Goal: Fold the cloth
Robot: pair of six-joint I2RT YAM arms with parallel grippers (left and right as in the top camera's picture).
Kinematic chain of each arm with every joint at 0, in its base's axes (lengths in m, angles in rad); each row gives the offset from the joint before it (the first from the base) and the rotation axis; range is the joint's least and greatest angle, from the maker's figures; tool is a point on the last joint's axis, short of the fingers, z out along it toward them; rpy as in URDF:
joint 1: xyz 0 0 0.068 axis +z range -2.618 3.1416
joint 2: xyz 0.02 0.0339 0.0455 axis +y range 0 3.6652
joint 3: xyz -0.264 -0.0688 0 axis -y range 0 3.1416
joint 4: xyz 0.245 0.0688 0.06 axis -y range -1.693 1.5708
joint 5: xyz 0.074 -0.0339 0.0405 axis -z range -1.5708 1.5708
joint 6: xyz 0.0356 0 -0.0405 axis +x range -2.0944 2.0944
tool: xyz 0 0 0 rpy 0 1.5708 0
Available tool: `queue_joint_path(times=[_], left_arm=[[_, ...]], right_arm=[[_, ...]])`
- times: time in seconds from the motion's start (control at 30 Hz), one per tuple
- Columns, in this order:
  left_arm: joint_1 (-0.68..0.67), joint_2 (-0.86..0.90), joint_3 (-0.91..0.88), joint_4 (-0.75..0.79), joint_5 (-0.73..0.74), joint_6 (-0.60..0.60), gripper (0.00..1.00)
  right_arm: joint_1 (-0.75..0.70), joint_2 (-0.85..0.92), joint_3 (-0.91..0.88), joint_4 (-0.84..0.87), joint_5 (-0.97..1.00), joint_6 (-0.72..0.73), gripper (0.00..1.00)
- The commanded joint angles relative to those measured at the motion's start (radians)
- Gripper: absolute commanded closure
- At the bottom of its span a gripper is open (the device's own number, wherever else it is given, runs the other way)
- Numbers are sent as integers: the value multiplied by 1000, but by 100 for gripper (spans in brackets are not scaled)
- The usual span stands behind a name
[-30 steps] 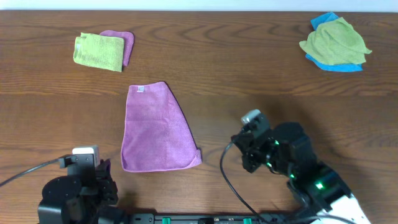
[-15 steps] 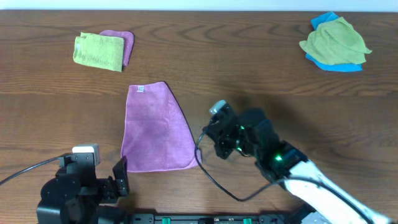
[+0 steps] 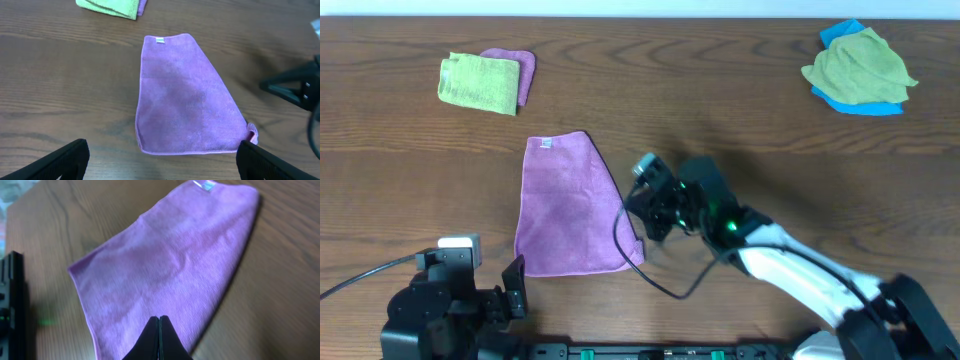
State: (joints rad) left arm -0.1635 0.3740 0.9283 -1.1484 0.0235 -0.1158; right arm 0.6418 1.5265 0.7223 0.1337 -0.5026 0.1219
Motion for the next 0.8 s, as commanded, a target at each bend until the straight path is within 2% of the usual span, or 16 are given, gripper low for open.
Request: queue_joint_path(times=[0.0, 0.23, 0.77], left_arm=[[6, -2, 15, -4, 3, -4, 5], [6, -2, 15, -4, 2, -4, 5], [6, -2, 15, -3, -5, -3, 5]], right_arm=[[8, 67, 93, -17, -72, -31, 99], [3, 210, 222, -39, -86, -33, 99], [-6, 517, 555, -210, -145, -33, 99]])
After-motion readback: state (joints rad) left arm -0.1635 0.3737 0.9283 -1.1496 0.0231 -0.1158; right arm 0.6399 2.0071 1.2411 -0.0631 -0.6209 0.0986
